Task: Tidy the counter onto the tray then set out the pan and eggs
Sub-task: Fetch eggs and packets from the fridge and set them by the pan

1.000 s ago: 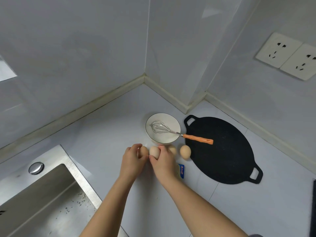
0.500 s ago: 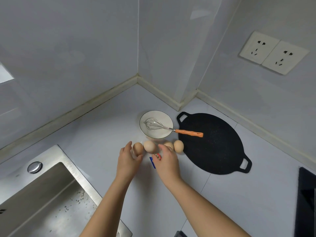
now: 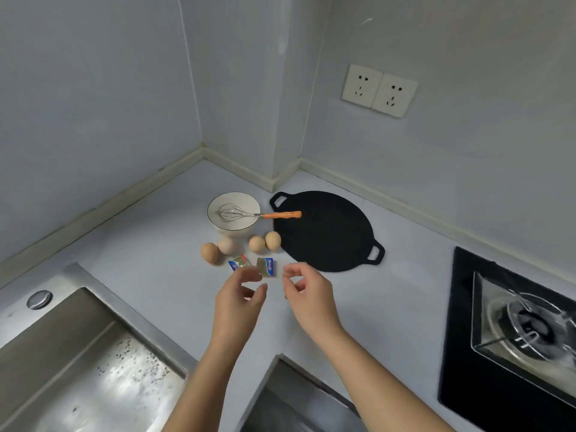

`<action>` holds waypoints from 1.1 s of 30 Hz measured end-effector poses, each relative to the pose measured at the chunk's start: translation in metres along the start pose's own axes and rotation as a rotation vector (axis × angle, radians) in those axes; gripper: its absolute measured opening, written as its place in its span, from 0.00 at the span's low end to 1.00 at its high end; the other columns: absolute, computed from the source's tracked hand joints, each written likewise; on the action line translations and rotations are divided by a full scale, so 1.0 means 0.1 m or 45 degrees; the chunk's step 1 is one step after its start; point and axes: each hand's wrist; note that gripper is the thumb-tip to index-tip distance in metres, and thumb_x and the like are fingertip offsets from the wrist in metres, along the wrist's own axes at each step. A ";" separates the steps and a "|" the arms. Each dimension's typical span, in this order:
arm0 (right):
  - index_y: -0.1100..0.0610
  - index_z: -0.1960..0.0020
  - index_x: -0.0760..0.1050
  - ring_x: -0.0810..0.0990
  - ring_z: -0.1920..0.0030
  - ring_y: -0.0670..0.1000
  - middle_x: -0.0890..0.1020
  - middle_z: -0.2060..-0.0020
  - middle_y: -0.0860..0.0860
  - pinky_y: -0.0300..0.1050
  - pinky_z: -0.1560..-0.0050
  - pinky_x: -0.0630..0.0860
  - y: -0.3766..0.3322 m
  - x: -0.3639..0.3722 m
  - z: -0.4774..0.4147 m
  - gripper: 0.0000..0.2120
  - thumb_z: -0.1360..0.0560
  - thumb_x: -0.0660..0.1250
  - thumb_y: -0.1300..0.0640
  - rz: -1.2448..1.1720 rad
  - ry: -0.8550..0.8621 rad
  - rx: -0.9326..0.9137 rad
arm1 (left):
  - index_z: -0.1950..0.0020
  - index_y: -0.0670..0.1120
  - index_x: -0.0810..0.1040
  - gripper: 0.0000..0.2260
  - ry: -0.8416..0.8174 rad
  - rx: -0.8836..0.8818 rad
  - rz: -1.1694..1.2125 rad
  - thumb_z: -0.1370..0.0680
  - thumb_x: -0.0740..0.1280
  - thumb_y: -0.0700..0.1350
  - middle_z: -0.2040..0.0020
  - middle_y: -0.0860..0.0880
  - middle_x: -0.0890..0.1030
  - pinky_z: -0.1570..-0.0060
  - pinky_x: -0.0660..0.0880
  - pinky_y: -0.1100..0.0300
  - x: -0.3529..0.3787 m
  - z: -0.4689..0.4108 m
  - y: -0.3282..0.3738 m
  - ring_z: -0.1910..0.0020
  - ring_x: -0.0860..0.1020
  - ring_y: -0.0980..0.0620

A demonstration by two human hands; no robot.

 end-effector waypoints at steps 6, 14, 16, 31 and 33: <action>0.46 0.50 0.77 0.81 0.60 0.46 0.81 0.56 0.40 0.39 0.57 0.79 0.24 -1.29 0.90 0.06 0.23 0.66 0.56 -0.031 0.317 -0.086 | 0.51 0.54 0.77 0.11 -0.274 0.207 0.098 0.25 0.68 0.38 0.55 0.56 0.82 0.65 0.73 0.70 0.72 1.07 0.57 0.65 0.77 0.57; 0.46 0.54 0.78 0.81 0.62 0.47 0.82 0.60 0.42 0.46 0.56 0.81 0.89 -3.20 3.13 0.09 0.24 0.67 0.60 0.052 0.855 0.046 | 0.52 0.54 0.78 0.10 -0.867 0.410 0.190 0.25 0.68 0.38 0.57 0.54 0.82 0.62 0.73 0.72 2.11 3.12 1.19 0.63 0.77 0.57; 0.48 0.54 0.79 0.81 0.62 0.47 0.82 0.61 0.42 0.46 0.56 0.81 1.04 -3.51 3.63 0.08 0.24 0.67 0.61 0.093 0.964 0.113 | 0.52 0.55 0.78 0.11 -1.010 0.448 0.198 0.25 0.69 0.38 0.58 0.55 0.82 0.61 0.74 0.70 2.39 3.60 1.25 0.63 0.77 0.57; 0.48 0.55 0.79 0.79 0.63 0.44 0.81 0.61 0.40 0.29 0.62 0.71 1.12 -5.21 6.30 0.08 0.24 0.67 0.62 0.538 1.542 0.430 | 0.55 0.53 0.80 0.09 -1.794 0.752 0.401 0.25 0.69 0.38 0.59 0.57 0.81 0.62 0.74 0.67 3.73 6.18 2.20 0.66 0.76 0.56; 0.51 0.55 0.80 0.78 0.64 0.44 0.81 0.63 0.39 0.29 0.63 0.69 1.10 -5.30 6.58 0.07 0.25 0.68 0.63 0.588 1.616 0.446 | 0.55 0.53 0.80 0.09 -1.867 0.764 0.432 0.25 0.69 0.38 0.60 0.54 0.82 0.61 0.74 0.67 3.83 6.46 2.27 0.64 0.77 0.54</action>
Point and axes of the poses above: each hand's wrist, its own z-axis away from the middle knuckle, its own x-axis out of the palm, y = z × x
